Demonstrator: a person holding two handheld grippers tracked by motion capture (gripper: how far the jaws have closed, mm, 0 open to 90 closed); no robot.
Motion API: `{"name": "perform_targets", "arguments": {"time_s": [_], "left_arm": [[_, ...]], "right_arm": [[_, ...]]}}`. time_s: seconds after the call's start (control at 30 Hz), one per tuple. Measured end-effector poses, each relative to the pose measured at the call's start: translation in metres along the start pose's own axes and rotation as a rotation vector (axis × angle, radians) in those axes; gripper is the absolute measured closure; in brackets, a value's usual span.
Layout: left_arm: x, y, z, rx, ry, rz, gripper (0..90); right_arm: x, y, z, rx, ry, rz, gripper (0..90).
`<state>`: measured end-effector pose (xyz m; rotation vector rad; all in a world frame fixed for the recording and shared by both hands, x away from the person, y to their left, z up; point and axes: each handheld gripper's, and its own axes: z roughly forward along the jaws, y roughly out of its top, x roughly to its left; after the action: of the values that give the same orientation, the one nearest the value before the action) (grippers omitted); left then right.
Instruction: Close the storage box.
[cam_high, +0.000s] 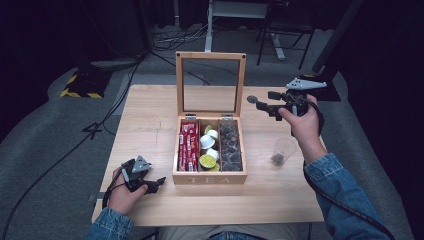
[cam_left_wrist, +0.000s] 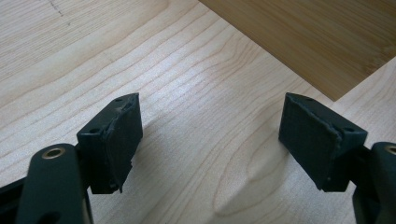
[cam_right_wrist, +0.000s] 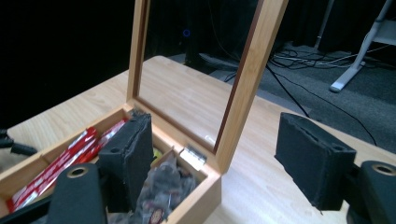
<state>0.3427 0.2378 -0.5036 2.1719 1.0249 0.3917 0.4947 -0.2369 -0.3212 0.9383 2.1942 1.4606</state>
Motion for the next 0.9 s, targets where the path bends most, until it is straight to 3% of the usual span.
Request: {"name": "perform_targets", "arguments": {"time_s": [0.33,0.5,0.9], "left_arm": [[0.001,0.001,0.0,0.0,-0.003,0.007,21.9],[0.001,0.001,0.0,0.0,-0.003,0.006,21.9],[0.001,0.001,0.0,-0.001,-0.002,0.007,21.9]], "right_arm": [[-0.017,0.03,0.032,-0.013,-0.007,-0.005,27.4],[-0.023,0.042,0.052,-0.014,-0.033,-0.014,29.1],[-0.035,0.053,0.09,-0.004,-0.042,0.003,30.0]]}}
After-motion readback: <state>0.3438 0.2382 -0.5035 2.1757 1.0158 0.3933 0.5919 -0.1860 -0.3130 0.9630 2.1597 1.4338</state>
